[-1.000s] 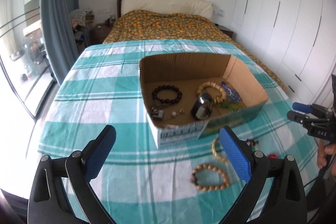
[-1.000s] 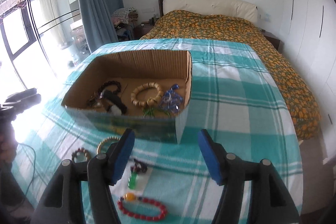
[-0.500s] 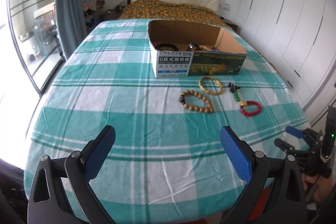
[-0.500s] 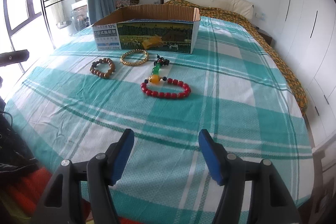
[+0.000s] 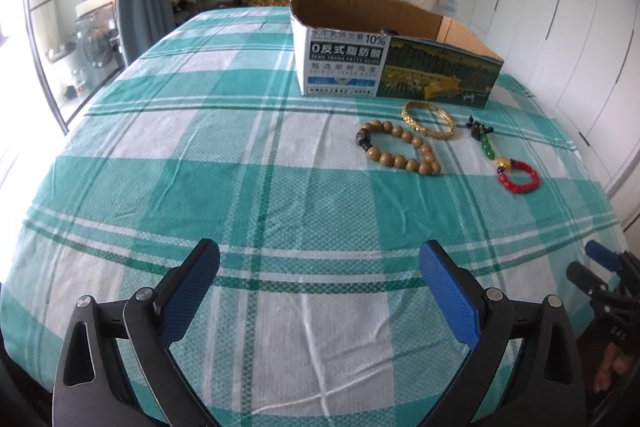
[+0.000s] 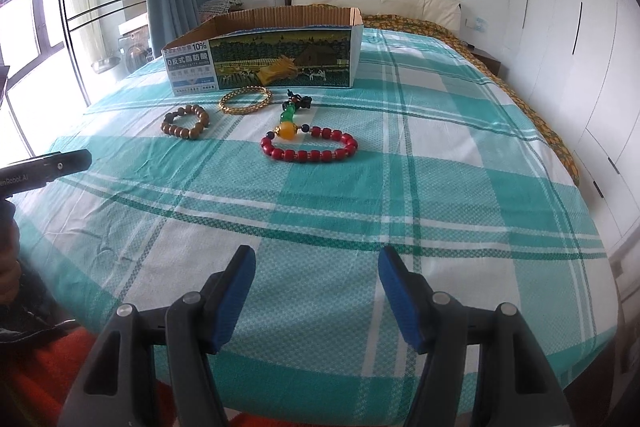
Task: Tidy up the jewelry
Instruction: 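Withdraw both tools from the box and hold them above the bed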
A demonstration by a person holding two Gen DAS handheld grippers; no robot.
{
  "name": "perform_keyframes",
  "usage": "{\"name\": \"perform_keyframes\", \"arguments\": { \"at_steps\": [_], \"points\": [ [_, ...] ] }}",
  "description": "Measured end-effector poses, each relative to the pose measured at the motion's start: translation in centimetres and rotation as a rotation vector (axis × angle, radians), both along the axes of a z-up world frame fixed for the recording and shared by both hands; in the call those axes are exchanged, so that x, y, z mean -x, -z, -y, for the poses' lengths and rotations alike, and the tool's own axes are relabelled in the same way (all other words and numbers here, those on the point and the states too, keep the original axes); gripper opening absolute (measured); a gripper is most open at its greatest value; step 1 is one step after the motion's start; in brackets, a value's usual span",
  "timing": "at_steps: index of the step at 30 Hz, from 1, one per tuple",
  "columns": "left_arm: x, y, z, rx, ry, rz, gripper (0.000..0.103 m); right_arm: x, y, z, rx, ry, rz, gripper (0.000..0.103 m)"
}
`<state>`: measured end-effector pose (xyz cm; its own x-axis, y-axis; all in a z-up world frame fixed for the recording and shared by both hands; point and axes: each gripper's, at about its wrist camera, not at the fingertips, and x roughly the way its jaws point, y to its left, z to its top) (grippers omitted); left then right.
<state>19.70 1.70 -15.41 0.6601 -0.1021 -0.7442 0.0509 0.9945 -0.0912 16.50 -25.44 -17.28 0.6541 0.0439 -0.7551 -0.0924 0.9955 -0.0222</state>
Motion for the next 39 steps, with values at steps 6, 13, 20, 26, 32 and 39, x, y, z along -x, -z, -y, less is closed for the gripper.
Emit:
{"name": "perform_keyframes", "arguments": {
  "at_steps": [6, 13, 20, 26, 32, 39],
  "points": [
    [-0.2, 1.3, 0.0, -0.005, -0.01, -0.028, 0.1, 0.1, 1.0, 0.0, 0.011, 0.005, -0.016, 0.065],
    [-0.4, 2.2, 0.2, -0.026, -0.017, -0.047, 0.1, 0.1, 1.2, -0.3, 0.02, 0.0, 0.006, 0.07],
    [-0.3, 2.6, 1.0, -0.087, -0.01, -0.041, 0.102, 0.3, 1.4, -0.2, 0.017, 0.005, 0.035, 0.073],
    [-0.1, 2.7, 1.0, -0.091, -0.017, -0.037, 0.102, 0.3, 1.5, -0.3, 0.017, 0.013, 0.049, 0.075],
    [-0.1, 2.7, 1.0, -0.094, -0.016, -0.042, 0.103, 0.2, 1.5, -0.3, 0.017, 0.017, 0.045, 0.077],
    [-0.2, 2.8, 1.0, -0.094, -0.018, -0.052, 0.103, 0.1, 1.5, -0.2, 0.017, 0.023, 0.032, 0.078]
  ]
}}
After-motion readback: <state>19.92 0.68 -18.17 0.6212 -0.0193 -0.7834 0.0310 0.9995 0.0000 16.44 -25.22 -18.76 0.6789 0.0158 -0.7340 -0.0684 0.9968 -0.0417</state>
